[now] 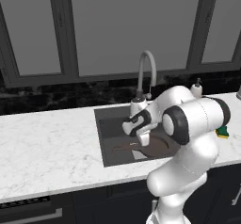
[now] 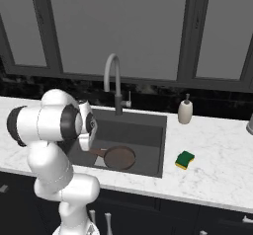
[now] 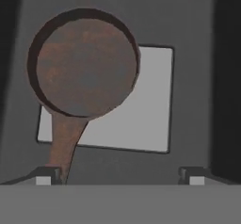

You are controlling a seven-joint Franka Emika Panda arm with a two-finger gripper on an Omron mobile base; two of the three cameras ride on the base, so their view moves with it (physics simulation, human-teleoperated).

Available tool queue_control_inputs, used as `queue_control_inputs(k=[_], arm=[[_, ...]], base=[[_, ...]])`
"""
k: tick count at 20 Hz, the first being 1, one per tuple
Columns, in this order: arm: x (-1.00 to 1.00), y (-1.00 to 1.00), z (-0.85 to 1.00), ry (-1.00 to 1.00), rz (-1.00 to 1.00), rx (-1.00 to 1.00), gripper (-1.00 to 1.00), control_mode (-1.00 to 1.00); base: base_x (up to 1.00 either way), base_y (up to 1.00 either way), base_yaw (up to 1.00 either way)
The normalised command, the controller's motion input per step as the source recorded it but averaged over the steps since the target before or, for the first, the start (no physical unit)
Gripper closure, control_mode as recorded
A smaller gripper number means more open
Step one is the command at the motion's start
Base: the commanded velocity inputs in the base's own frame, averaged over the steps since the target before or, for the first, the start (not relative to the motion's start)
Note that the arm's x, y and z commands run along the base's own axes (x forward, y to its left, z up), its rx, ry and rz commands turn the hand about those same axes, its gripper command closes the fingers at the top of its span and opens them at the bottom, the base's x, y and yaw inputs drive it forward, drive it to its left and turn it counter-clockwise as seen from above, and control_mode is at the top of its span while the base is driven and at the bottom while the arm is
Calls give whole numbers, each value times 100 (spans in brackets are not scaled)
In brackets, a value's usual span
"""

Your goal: Pick the pan and sponge and place them into the sink. Then turn on the water.

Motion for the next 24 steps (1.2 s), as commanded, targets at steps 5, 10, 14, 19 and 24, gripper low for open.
queue_control_inputs(k=[5, 10, 14, 19, 24], arm=[[-73, -2, 100, 0, 14, -13, -100, -100], [-30, -4, 100, 11, 17, -3, -100, -100], [-26, -9, 100, 26, 18, 0, -100, -100], [-39, -18, 73, 25, 29, 0, -100, -100], [-6, -63, 0, 4, 29, 10, -100, -100]], base=[[0, 0, 0], [0, 0, 0], [0, 0, 0], [0, 0, 0], [0, 0, 0]])
